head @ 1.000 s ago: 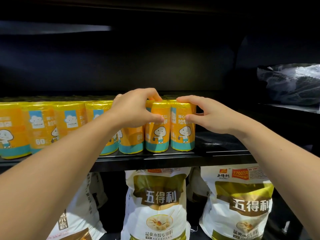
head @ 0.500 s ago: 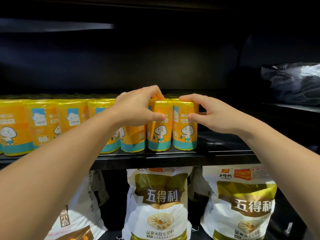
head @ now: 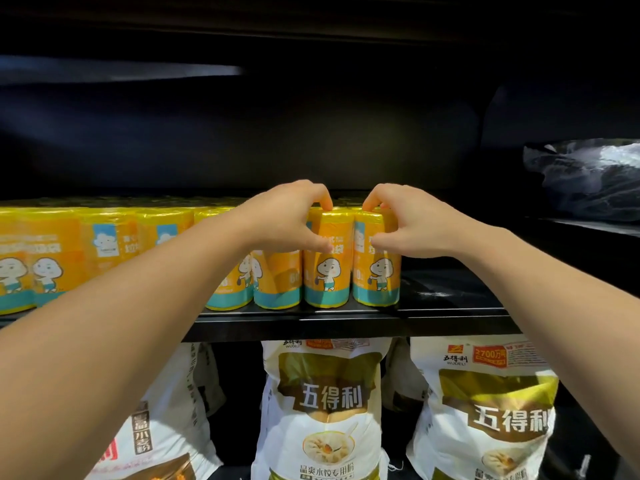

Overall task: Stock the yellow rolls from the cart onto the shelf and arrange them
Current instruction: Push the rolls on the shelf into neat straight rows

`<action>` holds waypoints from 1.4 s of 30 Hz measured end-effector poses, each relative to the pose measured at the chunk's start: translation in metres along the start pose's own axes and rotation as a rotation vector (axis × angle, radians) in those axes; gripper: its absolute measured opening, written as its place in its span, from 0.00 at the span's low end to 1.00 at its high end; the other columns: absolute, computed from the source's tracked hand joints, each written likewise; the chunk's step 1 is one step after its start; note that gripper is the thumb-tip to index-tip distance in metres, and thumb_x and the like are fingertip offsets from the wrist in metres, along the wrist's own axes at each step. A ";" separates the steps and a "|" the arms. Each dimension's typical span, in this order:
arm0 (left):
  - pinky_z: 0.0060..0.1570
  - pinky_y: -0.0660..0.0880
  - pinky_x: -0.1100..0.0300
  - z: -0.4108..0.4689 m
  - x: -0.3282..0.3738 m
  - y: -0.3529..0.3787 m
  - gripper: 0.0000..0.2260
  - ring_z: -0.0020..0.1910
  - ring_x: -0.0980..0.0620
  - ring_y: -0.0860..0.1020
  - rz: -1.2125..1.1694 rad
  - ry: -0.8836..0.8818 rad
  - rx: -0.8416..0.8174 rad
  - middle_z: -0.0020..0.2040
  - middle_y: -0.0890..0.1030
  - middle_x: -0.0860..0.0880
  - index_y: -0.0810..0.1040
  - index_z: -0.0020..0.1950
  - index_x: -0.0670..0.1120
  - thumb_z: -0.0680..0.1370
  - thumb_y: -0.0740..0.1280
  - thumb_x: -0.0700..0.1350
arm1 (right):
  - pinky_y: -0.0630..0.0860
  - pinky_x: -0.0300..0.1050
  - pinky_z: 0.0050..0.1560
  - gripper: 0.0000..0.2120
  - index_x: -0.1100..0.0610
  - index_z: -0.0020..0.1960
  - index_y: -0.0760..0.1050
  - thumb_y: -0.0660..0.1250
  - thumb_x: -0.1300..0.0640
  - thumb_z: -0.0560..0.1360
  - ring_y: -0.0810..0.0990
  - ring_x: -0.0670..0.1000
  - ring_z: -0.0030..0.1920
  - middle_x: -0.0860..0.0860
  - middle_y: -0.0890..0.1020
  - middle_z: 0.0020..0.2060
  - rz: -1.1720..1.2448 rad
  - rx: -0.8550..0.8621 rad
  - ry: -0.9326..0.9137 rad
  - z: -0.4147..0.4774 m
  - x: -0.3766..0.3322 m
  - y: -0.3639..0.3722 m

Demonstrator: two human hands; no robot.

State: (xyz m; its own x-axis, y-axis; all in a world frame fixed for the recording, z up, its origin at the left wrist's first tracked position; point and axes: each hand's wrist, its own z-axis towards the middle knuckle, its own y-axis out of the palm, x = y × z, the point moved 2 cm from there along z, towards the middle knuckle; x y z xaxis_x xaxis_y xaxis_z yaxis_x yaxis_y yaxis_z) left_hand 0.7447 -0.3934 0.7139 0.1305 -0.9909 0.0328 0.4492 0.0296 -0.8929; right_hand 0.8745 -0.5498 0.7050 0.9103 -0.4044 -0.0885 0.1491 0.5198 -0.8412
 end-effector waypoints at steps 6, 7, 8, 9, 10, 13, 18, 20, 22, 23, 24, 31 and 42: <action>0.63 0.74 0.48 -0.008 -0.016 -0.003 0.31 0.67 0.51 0.71 0.045 0.006 0.065 0.72 0.69 0.52 0.67 0.74 0.54 0.73 0.71 0.61 | 0.76 0.48 0.54 0.30 0.47 0.72 0.66 0.69 0.42 0.73 0.71 0.47 0.66 0.45 0.73 0.67 -0.128 0.083 -0.102 0.008 -0.014 0.003; 0.62 0.74 0.48 -0.010 -0.020 -0.004 0.32 0.66 0.51 0.72 0.057 -0.016 0.081 0.72 0.68 0.52 0.66 0.74 0.54 0.73 0.71 0.61 | 0.76 0.49 0.57 0.30 0.47 0.73 0.65 0.68 0.41 0.74 0.70 0.47 0.67 0.45 0.72 0.68 -0.124 0.074 -0.126 0.010 -0.018 0.004; 0.62 0.74 0.48 -0.013 -0.024 -0.005 0.32 0.65 0.51 0.72 0.079 -0.041 0.093 0.71 0.68 0.51 0.67 0.73 0.53 0.73 0.70 0.63 | 0.76 0.50 0.59 0.31 0.46 0.73 0.65 0.68 0.40 0.74 0.70 0.47 0.68 0.45 0.72 0.69 -0.118 0.061 -0.147 0.012 -0.022 0.005; 0.60 0.74 0.48 -0.016 -0.028 -0.006 0.33 0.64 0.51 0.73 0.106 -0.066 0.101 0.70 0.69 0.51 0.67 0.72 0.53 0.72 0.70 0.64 | 0.75 0.50 0.61 0.31 0.45 0.74 0.65 0.68 0.39 0.74 0.69 0.47 0.69 0.44 0.71 0.70 -0.113 0.048 -0.165 0.015 -0.026 0.006; 0.59 0.74 0.49 -0.018 -0.031 -0.007 0.32 0.62 0.51 0.73 0.129 -0.089 0.107 0.69 0.69 0.50 0.68 0.71 0.52 0.72 0.69 0.66 | 0.75 0.50 0.61 0.31 0.45 0.74 0.65 0.68 0.38 0.74 0.70 0.47 0.69 0.44 0.72 0.70 -0.111 0.037 -0.181 0.018 -0.031 0.007; 0.57 0.73 0.51 -0.022 -0.038 -0.007 0.31 0.60 0.51 0.72 0.158 -0.128 0.111 0.65 0.70 0.50 0.71 0.68 0.52 0.71 0.68 0.68 | 0.77 0.49 0.58 0.30 0.43 0.73 0.66 0.67 0.36 0.74 0.73 0.46 0.65 0.43 0.74 0.67 -0.100 -0.007 -0.193 0.026 -0.039 0.012; 0.56 0.70 0.52 -0.024 -0.043 -0.001 0.30 0.60 0.52 0.72 0.144 -0.130 0.145 0.63 0.73 0.53 0.71 0.66 0.54 0.70 0.68 0.69 | 0.80 0.51 0.55 0.28 0.43 0.69 0.69 0.69 0.36 0.72 0.75 0.45 0.59 0.43 0.76 0.62 -0.027 -0.052 -0.145 0.033 -0.040 0.019; 0.57 0.71 0.51 -0.025 -0.044 -0.002 0.29 0.59 0.53 0.73 0.105 -0.136 0.154 0.62 0.73 0.54 0.72 0.66 0.55 0.70 0.70 0.67 | 0.79 0.51 0.55 0.28 0.42 0.69 0.68 0.68 0.36 0.72 0.74 0.45 0.59 0.42 0.75 0.61 -0.023 -0.054 -0.139 0.033 -0.039 0.020; 0.58 0.73 0.50 -0.026 -0.045 -0.003 0.28 0.58 0.54 0.73 0.058 -0.141 0.145 0.62 0.73 0.55 0.73 0.66 0.55 0.70 0.71 0.66 | 0.79 0.51 0.55 0.28 0.42 0.69 0.68 0.68 0.36 0.72 0.74 0.45 0.59 0.42 0.75 0.62 -0.034 -0.052 -0.137 0.033 -0.038 0.021; 0.58 0.74 0.49 -0.026 -0.046 -0.003 0.28 0.58 0.54 0.73 0.039 -0.142 0.138 0.62 0.74 0.55 0.73 0.66 0.55 0.70 0.72 0.65 | 0.79 0.50 0.55 0.28 0.42 0.70 0.68 0.68 0.35 0.72 0.74 0.45 0.59 0.42 0.75 0.62 -0.037 -0.052 -0.137 0.034 -0.038 0.022; 0.58 0.74 0.49 -0.027 -0.047 -0.003 0.28 0.58 0.54 0.73 0.024 -0.141 0.131 0.62 0.74 0.55 0.73 0.66 0.55 0.70 0.72 0.64 | 0.79 0.50 0.55 0.28 0.42 0.70 0.67 0.68 0.36 0.72 0.74 0.45 0.60 0.42 0.75 0.62 -0.038 -0.053 -0.138 0.034 -0.038 0.022; 0.59 0.75 0.46 -0.028 -0.048 -0.005 0.26 0.59 0.54 0.74 -0.034 -0.130 0.105 0.62 0.74 0.56 0.72 0.67 0.56 0.71 0.73 0.60 | 0.78 0.48 0.54 0.28 0.43 0.70 0.67 0.68 0.37 0.73 0.74 0.45 0.59 0.42 0.74 0.62 -0.033 -0.059 -0.138 0.034 -0.038 0.022; 0.62 0.74 0.43 -0.030 -0.053 -0.006 0.24 0.58 0.47 0.74 -0.130 -0.170 0.009 0.64 0.70 0.49 0.69 0.65 0.63 0.73 0.73 0.51 | 0.79 0.49 0.55 0.28 0.43 0.70 0.67 0.69 0.38 0.73 0.75 0.46 0.59 0.43 0.75 0.62 -0.022 -0.070 -0.131 0.033 -0.039 0.022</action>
State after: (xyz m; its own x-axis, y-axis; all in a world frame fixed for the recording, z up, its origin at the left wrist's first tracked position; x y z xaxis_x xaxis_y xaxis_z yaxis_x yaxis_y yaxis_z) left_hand 0.7084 -0.3449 0.7045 0.2181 -0.9500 0.2233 0.4797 -0.0949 -0.8723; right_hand 0.8552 -0.4976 0.7080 0.9504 -0.3111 -0.0036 0.1461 0.4563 -0.8778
